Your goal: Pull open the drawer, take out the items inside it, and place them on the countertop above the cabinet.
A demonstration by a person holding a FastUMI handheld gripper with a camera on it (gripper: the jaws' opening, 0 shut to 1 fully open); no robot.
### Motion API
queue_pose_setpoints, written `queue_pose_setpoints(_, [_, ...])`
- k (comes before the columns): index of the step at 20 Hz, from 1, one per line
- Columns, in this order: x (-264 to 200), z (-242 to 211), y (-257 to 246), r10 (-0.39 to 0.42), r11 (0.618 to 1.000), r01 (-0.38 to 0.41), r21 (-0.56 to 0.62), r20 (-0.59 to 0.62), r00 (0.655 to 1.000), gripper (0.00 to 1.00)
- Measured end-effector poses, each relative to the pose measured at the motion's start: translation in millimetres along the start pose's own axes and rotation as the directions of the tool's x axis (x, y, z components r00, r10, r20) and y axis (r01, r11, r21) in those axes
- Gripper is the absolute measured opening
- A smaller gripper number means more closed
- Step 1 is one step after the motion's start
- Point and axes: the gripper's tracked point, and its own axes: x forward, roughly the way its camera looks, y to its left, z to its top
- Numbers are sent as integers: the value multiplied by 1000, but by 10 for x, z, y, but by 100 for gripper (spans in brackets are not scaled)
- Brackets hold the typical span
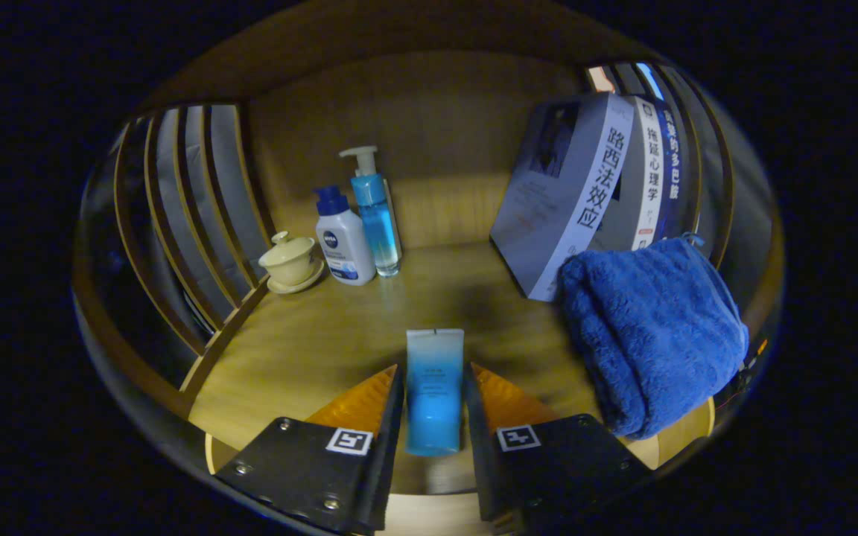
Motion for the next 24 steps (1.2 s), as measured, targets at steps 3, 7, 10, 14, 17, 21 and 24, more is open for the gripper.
queue_pose_setpoints(3, [-336, 75, 17, 5, 1000, -4, -25, 41, 999, 77])
queue_pose_setpoints(7, [-897, 135, 18, 30, 996, -19, -89, 127, 991, 87])
queue_pose_setpoints(10, [-1364, 76, -7, 39, 994, -21, -104, 177, 983, 100])
queue_pose_setpoints(14, [-2025, -49, -34, 83, 991, -56, -119, 233, 969, 100])
queue_pose_setpoints(17, [-2468, -266, -134, 82, 990, -47, -136, 263, 961, 100])
queue_pose_setpoints(21, [-3003, -679, -319, 55, 992, -18, -124, 304, 951, 100])
queue_pose_setpoints(24, [-3243, -1057, -465, 41, 993, 0, -120, 344, 938, 100])
